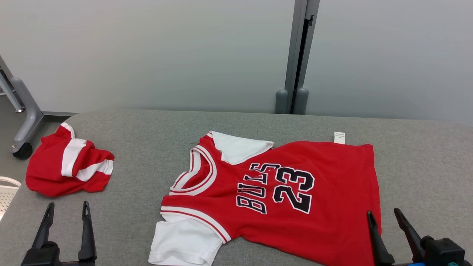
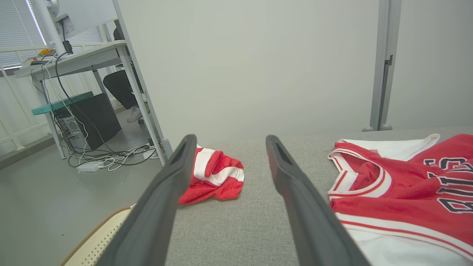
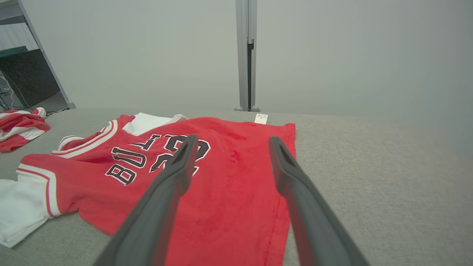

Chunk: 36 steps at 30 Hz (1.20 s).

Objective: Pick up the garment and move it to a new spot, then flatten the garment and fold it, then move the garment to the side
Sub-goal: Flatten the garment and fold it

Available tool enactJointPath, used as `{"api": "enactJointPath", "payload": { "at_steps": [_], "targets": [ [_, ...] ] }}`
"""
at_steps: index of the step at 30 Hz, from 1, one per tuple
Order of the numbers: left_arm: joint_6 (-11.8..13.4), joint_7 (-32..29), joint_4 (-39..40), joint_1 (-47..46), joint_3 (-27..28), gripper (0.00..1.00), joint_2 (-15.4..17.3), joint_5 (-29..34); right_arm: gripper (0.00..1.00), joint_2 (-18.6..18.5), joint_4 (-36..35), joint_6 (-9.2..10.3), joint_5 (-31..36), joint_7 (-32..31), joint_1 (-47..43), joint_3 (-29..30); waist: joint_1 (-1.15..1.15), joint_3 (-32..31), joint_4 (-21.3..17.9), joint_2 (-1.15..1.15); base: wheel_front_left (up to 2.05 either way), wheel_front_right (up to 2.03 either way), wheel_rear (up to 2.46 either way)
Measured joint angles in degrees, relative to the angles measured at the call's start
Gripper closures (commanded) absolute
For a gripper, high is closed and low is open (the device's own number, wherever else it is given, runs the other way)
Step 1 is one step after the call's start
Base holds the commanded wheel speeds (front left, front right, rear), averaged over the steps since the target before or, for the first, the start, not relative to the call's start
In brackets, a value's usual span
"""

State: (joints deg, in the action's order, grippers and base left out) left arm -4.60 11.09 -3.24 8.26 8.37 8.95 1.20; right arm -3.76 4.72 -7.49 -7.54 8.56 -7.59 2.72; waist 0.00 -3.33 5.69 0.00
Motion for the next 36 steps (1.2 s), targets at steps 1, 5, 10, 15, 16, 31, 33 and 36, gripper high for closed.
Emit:
{"api": "enactJointPath", "payload": {
  "at_steps": [1,5,10,15,16,31,33,36],
  "targets": [
    [-0.01,-0.27,0.2,0.02,-0.04,0.0,0.04,-0.12,0.0,0.11,-0.19,0.01,0.08,-0.11,-0.31,-0.15,0.0,-0.07,0.1,0.0,0.0,0.0,0.0],
    [-0.05,-1.01,1.0,0.34,-0.14,0.0,0.16,-0.31,0.0,0.52,-0.47,0.0,0.25,-0.51,-2.07,-0.7,0.0,-0.21,0.26,0.0,0.0,0.0,0.0],
    [0.01,-1.43,1.31,1.12,-0.22,0.0,0.3,-0.69,0.0,0.69,-0.73,0.0,0.69,-0.87,-2.31,-0.92,0.0,-0.21,-0.2,0.0,0.0,0.0,0.0],
    [0.09,-1.52,1.33,1.14,-0.59,0.0,0.4,-0.88,0.0,0.75,-0.86,0.0,0.96,-1.01,-2.3,-0.94,0.01,-0.24,-0.42,0.0,0.0,0.0,0.0],
    [0.1,-1.54,1.33,1.14,-0.69,0.0,0.43,-0.93,0.0,0.77,-0.86,0.0,0.97,-1.03,-2.3,-0.96,0.0,-0.24,-0.45,0.0,0.0,0.0,0.0],
    [-1.37,-2.93,-7.19,0.94,-5.72,0.0,-2.02,-5.31,0.0,0.87,6.45,0.0,1.81,-0.75,-1.67,1.82,0.0,1.53,-1.79,0.0,0.0,0.0,0.0],
    [-1.61,-2.92,-9.88,0.57,-7.19,0.0,-2.19,-5.76,0.0,0.88,8.86,0.0,1.99,-0.55,-1.13,1.99,0.01,2.05,-2.08,0.0,0.0,0.0,0.0],
    [-2.05,-2.87,-14.68,-0.81,-9.47,0.0,-2.46,-6.38,0.0,0.9,12.45,0.0,2.38,-0.05,-0.2,2.02,0.01,2.91,-2.46,0.0,0.0,0.0,0.0]
  ]
}}
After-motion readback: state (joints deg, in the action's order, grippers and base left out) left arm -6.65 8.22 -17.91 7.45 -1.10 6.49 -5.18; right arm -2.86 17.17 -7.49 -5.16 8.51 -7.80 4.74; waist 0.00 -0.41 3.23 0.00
